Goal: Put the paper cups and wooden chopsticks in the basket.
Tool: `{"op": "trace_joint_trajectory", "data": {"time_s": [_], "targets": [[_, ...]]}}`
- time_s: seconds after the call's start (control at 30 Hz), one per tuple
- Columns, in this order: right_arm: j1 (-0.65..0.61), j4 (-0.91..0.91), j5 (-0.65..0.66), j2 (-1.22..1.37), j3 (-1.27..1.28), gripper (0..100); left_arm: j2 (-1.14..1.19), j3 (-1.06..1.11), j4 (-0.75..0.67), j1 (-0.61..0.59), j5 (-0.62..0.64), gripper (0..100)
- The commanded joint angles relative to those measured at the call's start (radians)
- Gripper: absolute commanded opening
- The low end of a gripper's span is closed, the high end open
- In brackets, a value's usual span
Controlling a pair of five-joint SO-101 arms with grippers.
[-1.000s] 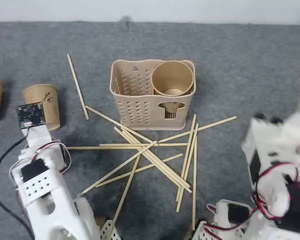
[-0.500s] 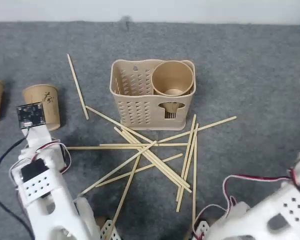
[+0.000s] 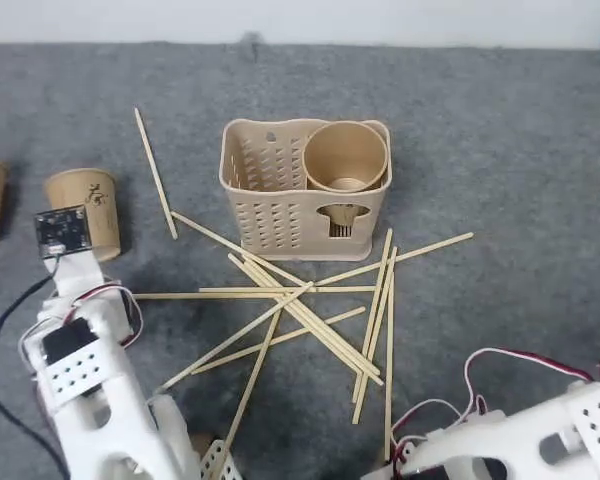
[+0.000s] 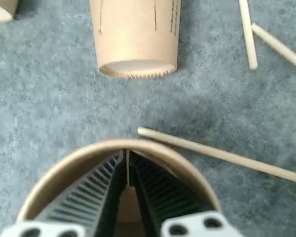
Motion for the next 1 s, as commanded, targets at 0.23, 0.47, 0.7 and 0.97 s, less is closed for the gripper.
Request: {"op": "trace_joint_trajectory", "data": {"time_s": [0.23,0.47,0.7,0.97], "targets": [[0.013,-0.047,0.404,-0.01,0.072,10.5,-0.006,-0.004,-0.015,0.005,0.003,1],[0.022,-0.139,0.485,-0.01,0.103,21.5,-0.006,-0.004,-0.015,0.005,0.003,1],[-0.004,-0.357,0.489,0.183,0.137,18.0,-0.006,-0.004,-0.015,0.003,0.003,1],[-0.005,-0.532,0.489,0.473,0.058,18.0,-0.006,-0.004,-0.015,0.005,0.003,1]]}}
